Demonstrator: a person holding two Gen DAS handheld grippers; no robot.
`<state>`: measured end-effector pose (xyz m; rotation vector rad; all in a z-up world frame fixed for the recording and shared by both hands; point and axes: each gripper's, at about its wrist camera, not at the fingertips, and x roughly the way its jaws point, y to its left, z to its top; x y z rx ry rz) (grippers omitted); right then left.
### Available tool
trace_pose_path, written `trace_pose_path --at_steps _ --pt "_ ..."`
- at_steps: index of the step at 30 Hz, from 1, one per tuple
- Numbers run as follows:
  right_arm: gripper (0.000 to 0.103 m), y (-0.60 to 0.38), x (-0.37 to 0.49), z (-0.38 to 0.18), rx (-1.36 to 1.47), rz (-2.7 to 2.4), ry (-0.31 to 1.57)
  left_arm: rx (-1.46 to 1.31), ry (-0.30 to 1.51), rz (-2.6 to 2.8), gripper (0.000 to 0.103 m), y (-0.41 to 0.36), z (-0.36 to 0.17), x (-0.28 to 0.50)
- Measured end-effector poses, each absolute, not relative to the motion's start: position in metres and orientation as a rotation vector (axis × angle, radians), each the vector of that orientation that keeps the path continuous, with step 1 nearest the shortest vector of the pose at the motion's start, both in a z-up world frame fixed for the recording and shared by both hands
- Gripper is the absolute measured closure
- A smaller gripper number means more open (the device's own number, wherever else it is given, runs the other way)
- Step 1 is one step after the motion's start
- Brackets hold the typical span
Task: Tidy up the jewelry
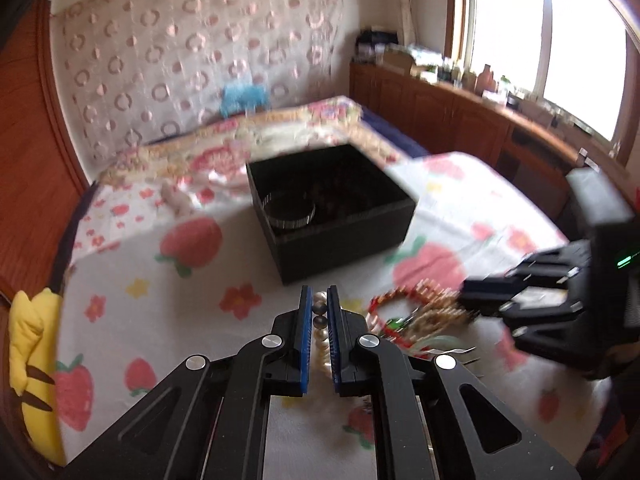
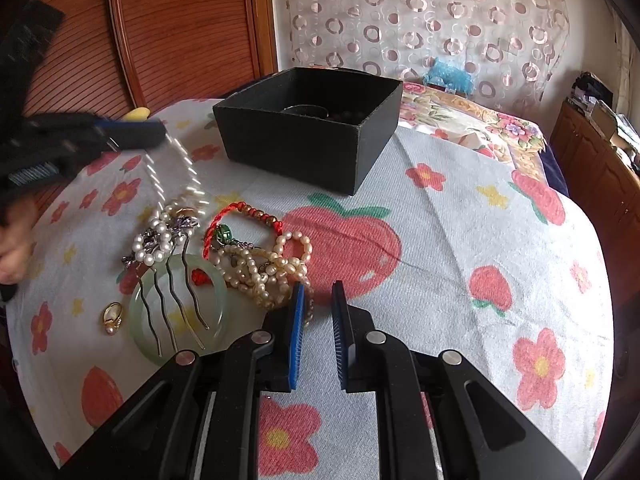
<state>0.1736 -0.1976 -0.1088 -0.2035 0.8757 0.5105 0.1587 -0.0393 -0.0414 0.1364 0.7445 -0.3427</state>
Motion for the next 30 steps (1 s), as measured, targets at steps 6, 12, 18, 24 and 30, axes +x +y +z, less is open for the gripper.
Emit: trace_pose_path --at_steps 6,12,18,24,30 --pt "0.088 -0.195 0.173 -0.108 -0.211 0.507 0.874 0.109 0.640 -0.368 0.096 -0.043 -0.002 0.133" --pt "0.088 -0.195 0.174 -0.109 -0.215 0.505 0.873 0.098 0.560 -0.388 0.096 -0.041 0.028 0.116" --pt "0.088 -0.194 0.173 -0.109 -0.215 0.505 0.873 0.102 0.506 -0.392 0.096 -0.040 0.050 0.106" --pt "0.088 -0.194 0.173 -0.110 -0.213 0.505 0.873 0.099 0.471 -0.392 0.096 -0.035 0.067 0.102" --pt "0.096 -0.192 0.172 -0.110 -0.231 0.502 0.868 0.092 0.440 -0.388 0.096 -0.031 0.078 0.094"
